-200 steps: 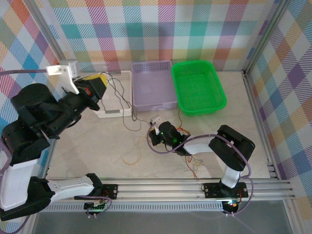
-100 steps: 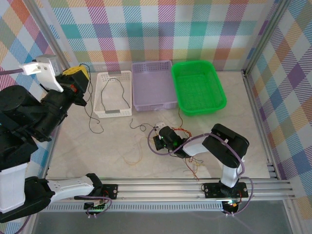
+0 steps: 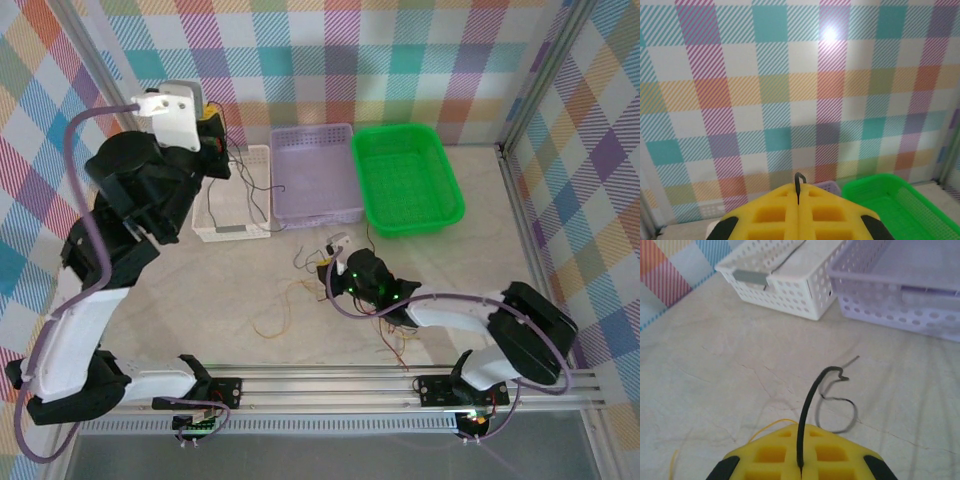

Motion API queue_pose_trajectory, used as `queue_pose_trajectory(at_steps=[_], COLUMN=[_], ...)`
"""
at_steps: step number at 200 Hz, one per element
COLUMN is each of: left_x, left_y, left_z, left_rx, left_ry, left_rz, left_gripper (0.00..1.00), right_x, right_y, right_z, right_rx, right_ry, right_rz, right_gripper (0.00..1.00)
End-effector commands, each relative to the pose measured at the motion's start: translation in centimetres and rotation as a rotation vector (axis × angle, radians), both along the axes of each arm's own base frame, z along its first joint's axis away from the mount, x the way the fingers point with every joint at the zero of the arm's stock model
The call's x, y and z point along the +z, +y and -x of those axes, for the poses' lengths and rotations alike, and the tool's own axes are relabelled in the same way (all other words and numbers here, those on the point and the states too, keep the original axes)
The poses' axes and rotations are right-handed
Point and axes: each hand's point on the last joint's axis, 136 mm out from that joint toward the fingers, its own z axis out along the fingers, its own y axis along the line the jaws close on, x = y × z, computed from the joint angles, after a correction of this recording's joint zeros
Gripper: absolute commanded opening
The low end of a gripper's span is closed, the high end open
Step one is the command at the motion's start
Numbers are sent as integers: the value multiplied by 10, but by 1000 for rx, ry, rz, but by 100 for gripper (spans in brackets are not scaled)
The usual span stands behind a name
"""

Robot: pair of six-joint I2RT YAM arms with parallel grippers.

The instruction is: Untangle the cables

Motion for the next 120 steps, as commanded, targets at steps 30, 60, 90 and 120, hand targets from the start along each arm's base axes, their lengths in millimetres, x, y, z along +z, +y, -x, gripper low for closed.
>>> queue_pose_trajectory(at_steps=[30,60,90,120], left_x=[-6,-28,-55,-83], left_y=[18,35,49,65], left_z=[-43,-74,-104,-129], left_rx=[90,133,173,214], left_ry=[0,64,131,187], left_rz=[65,124,173,215], left_gripper=[0,0,0,0], right_x=[56,92,120,148], right_y=[-24,-39,-55,-65], right_z=[20,33,44,55], right_rx=[30,40,39,55], right_ry=[-64,-116,-158,-189], right_rz=[-50,-101,-133,-173], right_gripper=[0,0,0,0])
